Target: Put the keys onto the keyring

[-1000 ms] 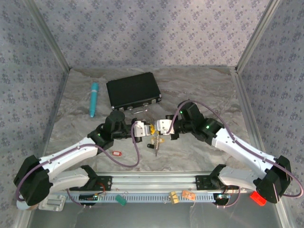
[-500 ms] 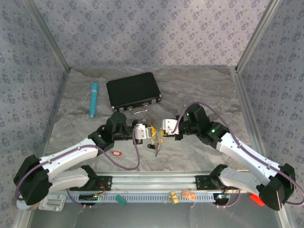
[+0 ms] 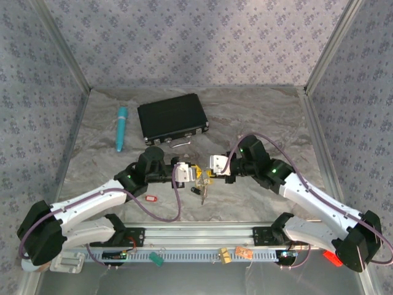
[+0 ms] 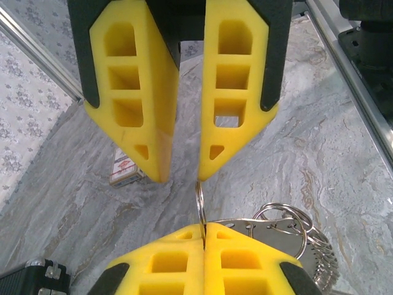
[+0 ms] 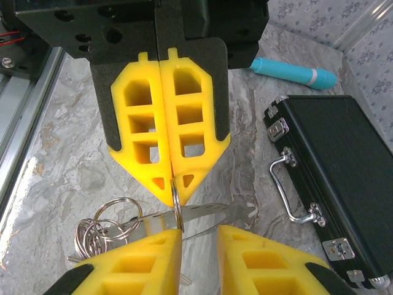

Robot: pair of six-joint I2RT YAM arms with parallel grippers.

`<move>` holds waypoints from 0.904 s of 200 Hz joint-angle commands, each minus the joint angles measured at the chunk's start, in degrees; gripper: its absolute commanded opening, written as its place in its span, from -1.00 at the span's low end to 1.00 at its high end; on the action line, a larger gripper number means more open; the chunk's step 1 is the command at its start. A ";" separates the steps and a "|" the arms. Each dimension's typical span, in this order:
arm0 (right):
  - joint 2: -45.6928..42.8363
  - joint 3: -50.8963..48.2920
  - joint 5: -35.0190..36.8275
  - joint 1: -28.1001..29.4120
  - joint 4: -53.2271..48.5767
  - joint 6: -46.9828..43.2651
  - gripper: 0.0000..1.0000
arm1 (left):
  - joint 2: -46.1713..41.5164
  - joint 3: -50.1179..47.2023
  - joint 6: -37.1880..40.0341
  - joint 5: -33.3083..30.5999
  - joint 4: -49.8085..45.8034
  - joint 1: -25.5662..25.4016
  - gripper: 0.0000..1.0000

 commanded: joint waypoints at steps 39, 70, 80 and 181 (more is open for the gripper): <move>1.05 0.04 -1.25 1.44 1.29 1.27 -0.60 | -1.87 0.30 0.99 0.92 0.85 -0.77 -1.00; 0.41 0.00 0.03 1.55 -0.90 0.35 -0.50 | -1.84 0.26 0.68 0.16 0.76 -0.77 -1.00; -0.42 -0.44 1.22 1.35 -1.64 -0.10 -0.46 | -1.91 0.30 0.64 -0.07 0.58 -0.77 -1.00; 2.04 0.53 2.56 3.43 0.13 0.55 -0.48 | -2.09 1.19 0.37 0.32 -1.51 -0.89 -1.00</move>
